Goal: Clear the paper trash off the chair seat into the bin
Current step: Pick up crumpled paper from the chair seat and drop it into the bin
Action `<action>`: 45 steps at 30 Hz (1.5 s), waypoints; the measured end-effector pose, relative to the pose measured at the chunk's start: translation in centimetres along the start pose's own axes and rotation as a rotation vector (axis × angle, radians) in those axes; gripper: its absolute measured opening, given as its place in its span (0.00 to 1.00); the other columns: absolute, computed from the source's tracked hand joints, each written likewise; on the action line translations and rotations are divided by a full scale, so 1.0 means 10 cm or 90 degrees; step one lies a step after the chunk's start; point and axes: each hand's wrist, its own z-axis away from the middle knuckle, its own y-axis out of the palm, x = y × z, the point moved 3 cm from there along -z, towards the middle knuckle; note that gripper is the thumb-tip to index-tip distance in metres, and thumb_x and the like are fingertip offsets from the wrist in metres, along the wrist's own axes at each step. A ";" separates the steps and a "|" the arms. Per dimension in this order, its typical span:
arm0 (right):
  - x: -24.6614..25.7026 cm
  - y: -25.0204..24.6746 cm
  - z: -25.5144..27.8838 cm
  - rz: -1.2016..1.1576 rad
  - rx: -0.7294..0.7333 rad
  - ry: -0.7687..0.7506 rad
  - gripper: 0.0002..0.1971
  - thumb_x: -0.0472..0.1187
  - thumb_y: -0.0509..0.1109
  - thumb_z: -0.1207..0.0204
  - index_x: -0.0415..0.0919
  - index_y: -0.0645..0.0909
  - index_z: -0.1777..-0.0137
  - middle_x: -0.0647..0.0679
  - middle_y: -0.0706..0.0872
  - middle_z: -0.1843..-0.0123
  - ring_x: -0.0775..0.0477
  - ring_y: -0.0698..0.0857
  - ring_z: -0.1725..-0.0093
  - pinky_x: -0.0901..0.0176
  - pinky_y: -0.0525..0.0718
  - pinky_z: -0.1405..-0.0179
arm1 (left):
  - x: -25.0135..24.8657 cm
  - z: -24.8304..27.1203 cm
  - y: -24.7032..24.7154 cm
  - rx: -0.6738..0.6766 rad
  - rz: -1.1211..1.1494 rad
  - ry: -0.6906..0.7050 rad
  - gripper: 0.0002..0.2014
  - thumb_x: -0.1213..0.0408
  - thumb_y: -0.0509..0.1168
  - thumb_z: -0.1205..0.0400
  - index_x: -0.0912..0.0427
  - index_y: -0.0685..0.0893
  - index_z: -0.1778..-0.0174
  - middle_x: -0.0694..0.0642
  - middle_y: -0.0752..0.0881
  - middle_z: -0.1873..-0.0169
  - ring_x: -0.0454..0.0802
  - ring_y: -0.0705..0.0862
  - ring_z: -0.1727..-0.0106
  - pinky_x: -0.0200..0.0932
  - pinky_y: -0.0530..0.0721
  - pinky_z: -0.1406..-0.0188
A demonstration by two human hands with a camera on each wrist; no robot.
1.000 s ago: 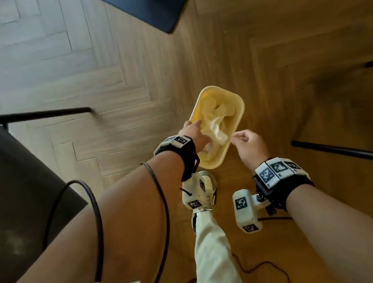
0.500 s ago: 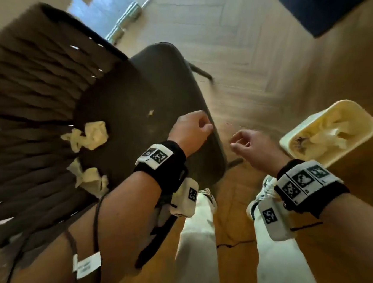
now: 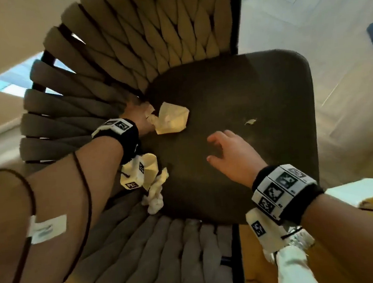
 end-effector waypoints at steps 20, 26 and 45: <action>0.72 0.38 -1.49 0.393 -0.002 -0.070 0.36 0.46 0.73 0.30 0.46 0.65 0.23 0.39 0.63 0.22 0.31 0.64 0.25 0.36 0.71 0.32 | 0.24 0.38 -0.08 -0.062 0.583 -0.077 0.13 0.69 0.62 0.22 0.63 0.81 0.43 0.65 0.86 0.53 0.61 0.87 0.54 0.58 0.89 0.51; 0.66 0.26 -1.11 0.118 0.016 -0.059 0.27 0.35 0.62 0.22 0.42 0.65 0.22 0.43 0.70 0.25 0.40 0.76 0.31 0.49 0.77 0.34 | 0.49 0.70 -0.05 0.196 0.435 -0.135 0.18 0.71 0.64 0.24 0.52 0.72 0.39 0.64 0.85 0.56 0.61 0.86 0.58 0.57 0.90 0.54; 0.63 0.94 -0.72 -0.385 0.351 0.156 0.23 0.24 0.60 0.29 0.38 0.81 0.35 0.42 0.84 0.46 0.45 0.83 0.48 0.52 0.83 0.51 | 0.37 0.78 0.69 0.235 0.610 -0.229 0.13 0.68 0.69 0.22 0.67 0.81 0.43 0.70 0.87 0.53 0.67 0.89 0.54 0.63 0.89 0.51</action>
